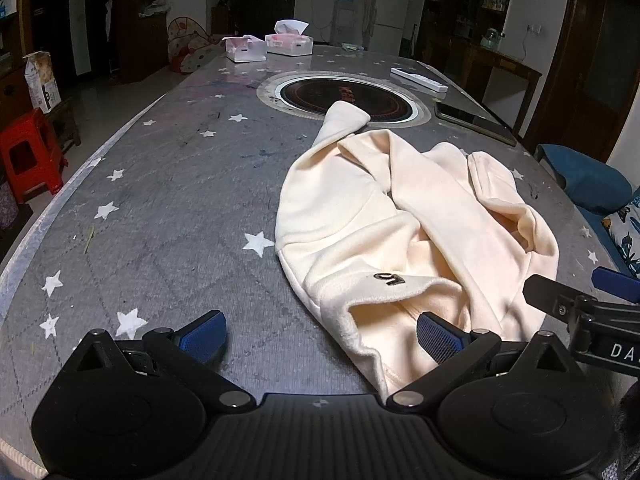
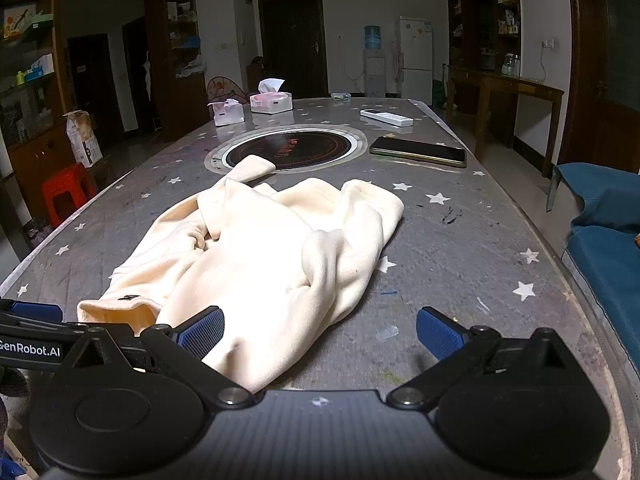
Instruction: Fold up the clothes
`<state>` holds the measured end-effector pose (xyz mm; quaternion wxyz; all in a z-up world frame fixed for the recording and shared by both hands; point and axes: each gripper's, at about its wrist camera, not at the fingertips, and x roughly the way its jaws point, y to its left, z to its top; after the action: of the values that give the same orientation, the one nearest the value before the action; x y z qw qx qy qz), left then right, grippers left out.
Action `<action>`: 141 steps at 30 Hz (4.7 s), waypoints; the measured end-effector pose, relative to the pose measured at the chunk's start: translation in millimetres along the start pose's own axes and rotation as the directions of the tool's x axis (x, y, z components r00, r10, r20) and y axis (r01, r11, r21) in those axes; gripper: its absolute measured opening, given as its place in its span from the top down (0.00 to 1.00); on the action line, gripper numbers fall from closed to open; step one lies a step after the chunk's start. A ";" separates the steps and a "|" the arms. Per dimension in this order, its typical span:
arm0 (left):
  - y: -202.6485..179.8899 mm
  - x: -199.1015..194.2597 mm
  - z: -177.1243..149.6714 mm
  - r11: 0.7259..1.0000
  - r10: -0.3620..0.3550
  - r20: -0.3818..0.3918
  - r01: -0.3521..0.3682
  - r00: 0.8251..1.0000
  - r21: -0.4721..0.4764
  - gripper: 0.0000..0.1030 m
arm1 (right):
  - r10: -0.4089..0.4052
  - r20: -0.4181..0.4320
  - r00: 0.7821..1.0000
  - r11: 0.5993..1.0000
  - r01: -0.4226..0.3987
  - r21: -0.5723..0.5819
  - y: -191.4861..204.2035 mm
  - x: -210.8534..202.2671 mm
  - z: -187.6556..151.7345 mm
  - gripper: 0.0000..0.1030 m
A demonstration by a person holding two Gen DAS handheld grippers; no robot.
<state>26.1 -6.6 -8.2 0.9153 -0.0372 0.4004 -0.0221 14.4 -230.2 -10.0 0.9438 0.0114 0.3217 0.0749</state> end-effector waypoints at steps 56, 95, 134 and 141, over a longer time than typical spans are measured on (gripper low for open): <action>34.5 67.0 88.2 0.992 0.103 0.026 -0.104 0.994 0.066 0.00 | 0.197 -0.079 0.977 0.971 -0.206 -0.124 25.7 108.5 92.4 0.25; 25.1 83.2 104.4 0.975 -0.145 0.071 0.130 0.987 0.182 0.97 | 0.040 0.129 0.991 0.996 -0.050 0.078 -93.4 0.4 79.7 0.91; 65.6 -6.8 66.9 0.979 -0.070 0.060 0.057 0.996 0.195 0.57 | -0.003 0.032 0.999 0.999 0.002 0.051 -106.0 -25.2 38.7 0.73; 44.0 42.3 90.6 0.979 -0.089 0.007 0.087 0.996 0.182 0.56 | 0.121 -0.036 0.992 0.985 -0.125 -0.116 -50.5 25.0 62.1 0.68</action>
<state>121.9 38.8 18.4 0.9160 0.0286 0.3879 -0.0988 78.6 -274.8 20.6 0.9317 -0.0258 0.3289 0.1520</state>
